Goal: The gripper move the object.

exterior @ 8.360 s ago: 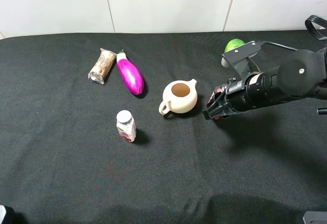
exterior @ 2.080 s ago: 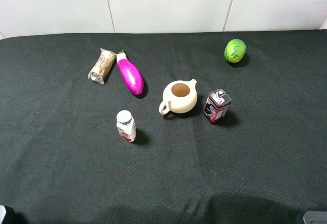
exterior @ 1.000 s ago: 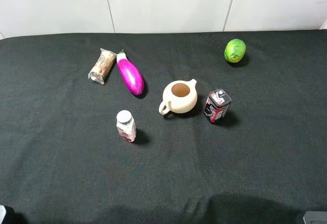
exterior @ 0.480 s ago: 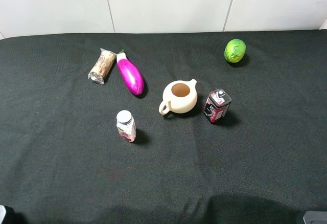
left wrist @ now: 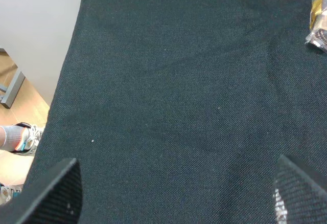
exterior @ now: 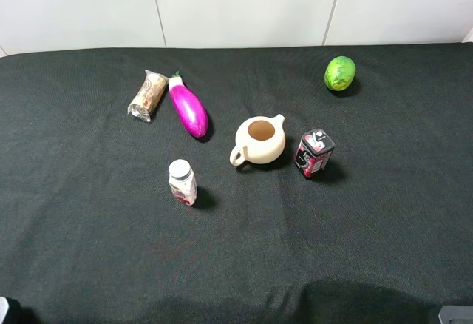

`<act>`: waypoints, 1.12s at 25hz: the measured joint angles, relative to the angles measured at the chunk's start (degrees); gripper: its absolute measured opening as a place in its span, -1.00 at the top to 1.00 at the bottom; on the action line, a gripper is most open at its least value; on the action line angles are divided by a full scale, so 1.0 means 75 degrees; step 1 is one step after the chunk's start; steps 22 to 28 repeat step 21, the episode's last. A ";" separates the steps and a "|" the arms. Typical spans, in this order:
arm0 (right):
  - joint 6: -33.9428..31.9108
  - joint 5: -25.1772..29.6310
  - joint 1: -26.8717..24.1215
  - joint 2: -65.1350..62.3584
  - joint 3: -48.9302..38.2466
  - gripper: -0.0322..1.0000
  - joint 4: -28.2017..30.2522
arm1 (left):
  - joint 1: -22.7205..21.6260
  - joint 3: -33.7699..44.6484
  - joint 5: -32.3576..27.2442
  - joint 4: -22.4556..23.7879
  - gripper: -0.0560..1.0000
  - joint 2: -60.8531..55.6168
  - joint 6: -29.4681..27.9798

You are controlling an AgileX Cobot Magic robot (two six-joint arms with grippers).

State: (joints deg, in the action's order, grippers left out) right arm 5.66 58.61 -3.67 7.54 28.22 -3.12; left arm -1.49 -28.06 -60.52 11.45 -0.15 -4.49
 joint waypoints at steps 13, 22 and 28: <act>0.0040 0.0000 0.0000 0.0000 0.0000 -0.41 -0.0007 | 0.0000 0.0000 0.0000 0.0000 -0.60 0.0000 0.0000; 0.0040 0.0000 0.0000 0.0000 0.0000 -0.41 -0.0007 | 0.0000 0.0000 0.0000 0.0000 -0.60 0.0000 0.0000; 0.0040 0.0000 0.0000 0.0000 0.0000 -0.41 -0.0007 | 0.0000 0.0000 0.0000 0.0000 -0.60 0.0000 0.0000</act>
